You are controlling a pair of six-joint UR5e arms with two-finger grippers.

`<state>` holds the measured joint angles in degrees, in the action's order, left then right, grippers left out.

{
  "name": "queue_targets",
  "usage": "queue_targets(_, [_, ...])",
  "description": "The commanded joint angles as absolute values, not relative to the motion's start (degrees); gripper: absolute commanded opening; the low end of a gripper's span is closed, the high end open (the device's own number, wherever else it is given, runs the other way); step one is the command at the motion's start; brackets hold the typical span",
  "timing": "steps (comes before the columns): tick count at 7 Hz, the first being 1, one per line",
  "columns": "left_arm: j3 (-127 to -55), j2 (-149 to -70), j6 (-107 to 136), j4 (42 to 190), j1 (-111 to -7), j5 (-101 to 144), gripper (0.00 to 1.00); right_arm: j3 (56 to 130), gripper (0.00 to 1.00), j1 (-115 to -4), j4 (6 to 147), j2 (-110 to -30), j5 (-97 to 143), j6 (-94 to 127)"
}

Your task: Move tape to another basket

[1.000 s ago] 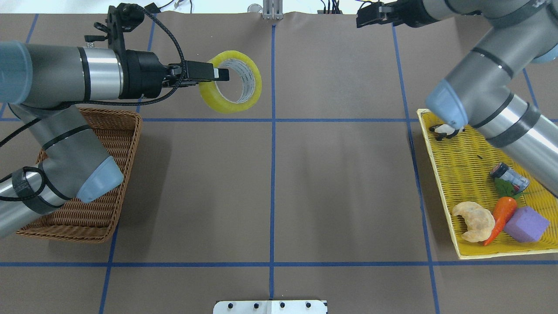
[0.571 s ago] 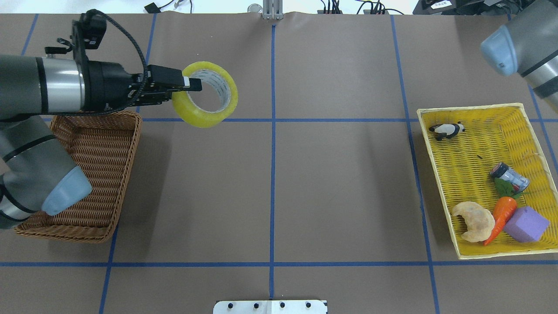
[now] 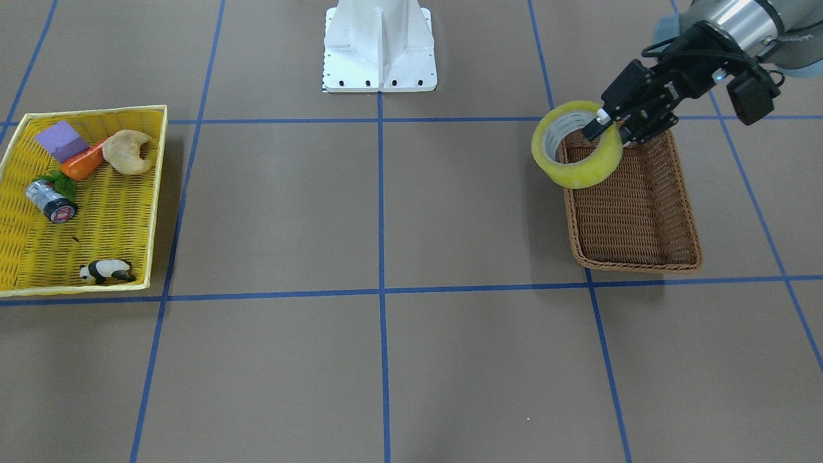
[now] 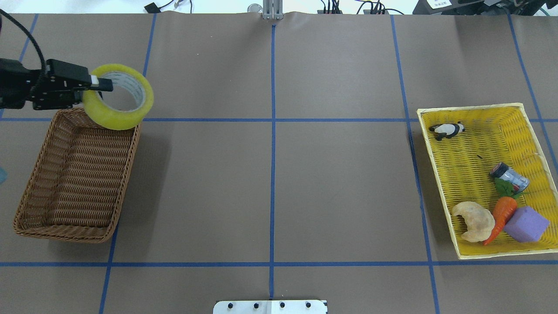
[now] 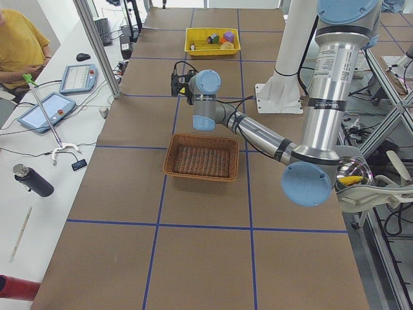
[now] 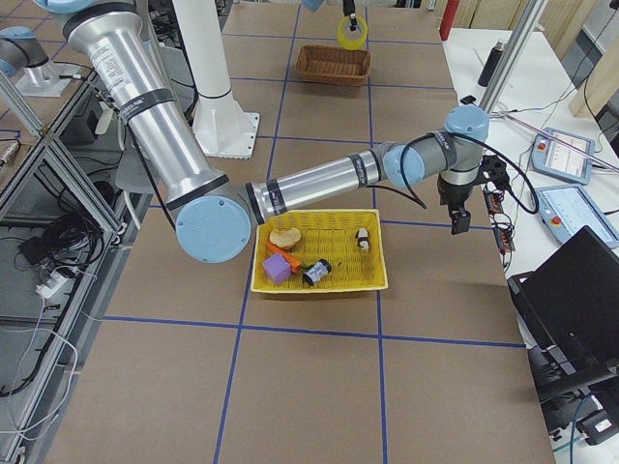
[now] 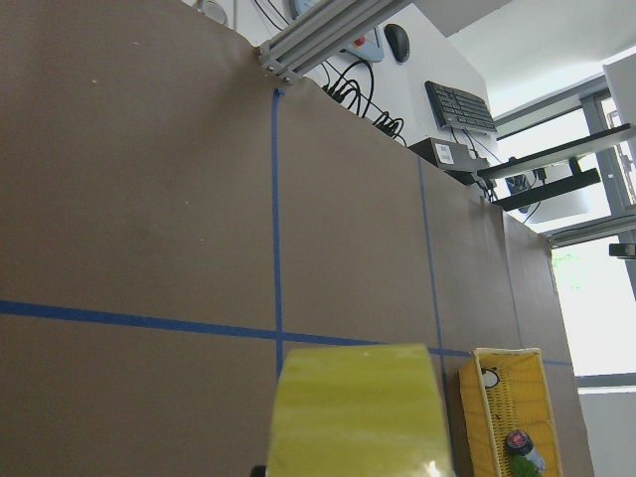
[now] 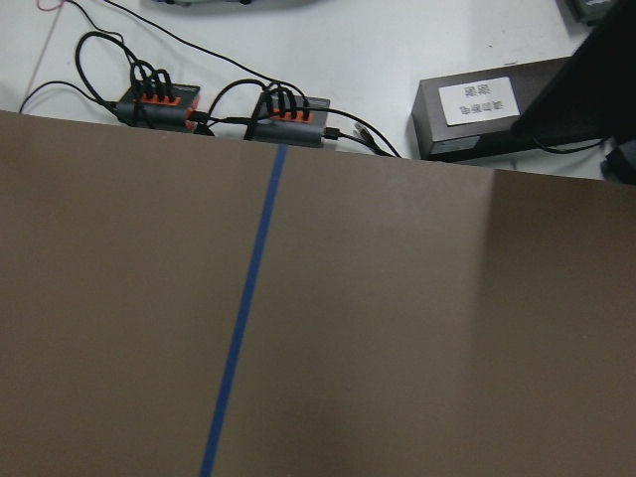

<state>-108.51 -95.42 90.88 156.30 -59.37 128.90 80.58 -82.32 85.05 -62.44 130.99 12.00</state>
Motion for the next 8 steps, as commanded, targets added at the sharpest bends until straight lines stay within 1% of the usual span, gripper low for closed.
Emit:
queue_targets(1, [-102.5,-91.7,90.8,165.7,-61.3,131.3,0.00,80.6,1.00,-87.0,87.5,-68.1,130.6,-0.7])
queue_targets(2, [-96.9,-91.2,90.8,172.5,-61.3,132.4,0.00,80.5,1.00,-88.4,88.9,-70.6,129.8,-11.0])
queue_targets(4, [-90.3,-90.6,90.6,180.3,-63.4,136.1,0.00,80.9,1.00,-89.7,91.9,-74.8,130.0,-22.2])
queue_targets(7, [-78.3,-91.5,89.9,190.8,-63.0,135.5,0.00,80.9,1.00,-90.4,93.3,-76.3,130.6,-22.9])
queue_targets(8, [-77.6,-91.5,90.2,191.1,-62.9,135.4,0.00,80.9,1.00,-90.4,93.3,-76.3,130.5,-22.9])
